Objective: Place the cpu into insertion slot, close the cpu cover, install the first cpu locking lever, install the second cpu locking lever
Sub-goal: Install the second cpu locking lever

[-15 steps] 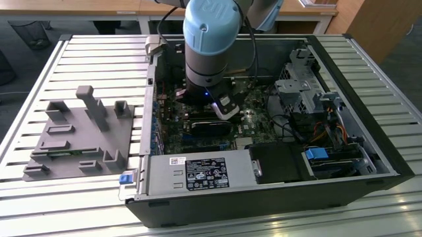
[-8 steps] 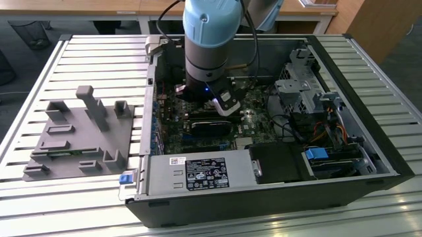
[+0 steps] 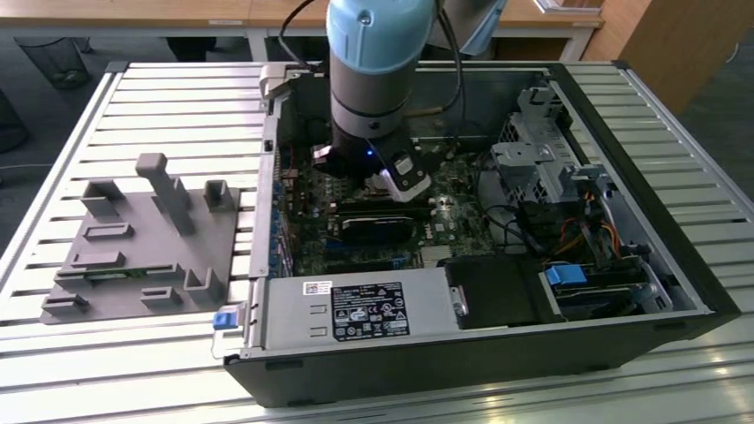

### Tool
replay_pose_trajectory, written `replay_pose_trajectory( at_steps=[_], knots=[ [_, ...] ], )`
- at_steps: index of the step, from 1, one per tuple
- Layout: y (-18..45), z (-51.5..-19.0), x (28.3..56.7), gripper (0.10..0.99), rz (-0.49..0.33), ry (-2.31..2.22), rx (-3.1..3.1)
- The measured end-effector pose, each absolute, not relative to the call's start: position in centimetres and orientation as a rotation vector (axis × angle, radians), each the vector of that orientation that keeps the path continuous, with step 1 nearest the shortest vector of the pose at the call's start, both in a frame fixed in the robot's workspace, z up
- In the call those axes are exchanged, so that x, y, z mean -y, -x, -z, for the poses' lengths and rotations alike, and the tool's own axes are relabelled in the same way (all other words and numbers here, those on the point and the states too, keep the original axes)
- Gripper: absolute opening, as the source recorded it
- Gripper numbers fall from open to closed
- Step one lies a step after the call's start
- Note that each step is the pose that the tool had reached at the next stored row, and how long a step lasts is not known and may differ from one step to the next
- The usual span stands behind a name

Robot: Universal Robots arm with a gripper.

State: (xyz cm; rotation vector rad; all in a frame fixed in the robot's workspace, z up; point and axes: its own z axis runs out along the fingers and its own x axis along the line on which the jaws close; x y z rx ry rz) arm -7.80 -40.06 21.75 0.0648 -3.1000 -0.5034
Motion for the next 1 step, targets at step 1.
replay_pose_trajectory(
  at_steps=[1],
  knots=[
    [7.80,-21.75,40.05,0.122,0.504,-0.065,3.100]
  ],
)
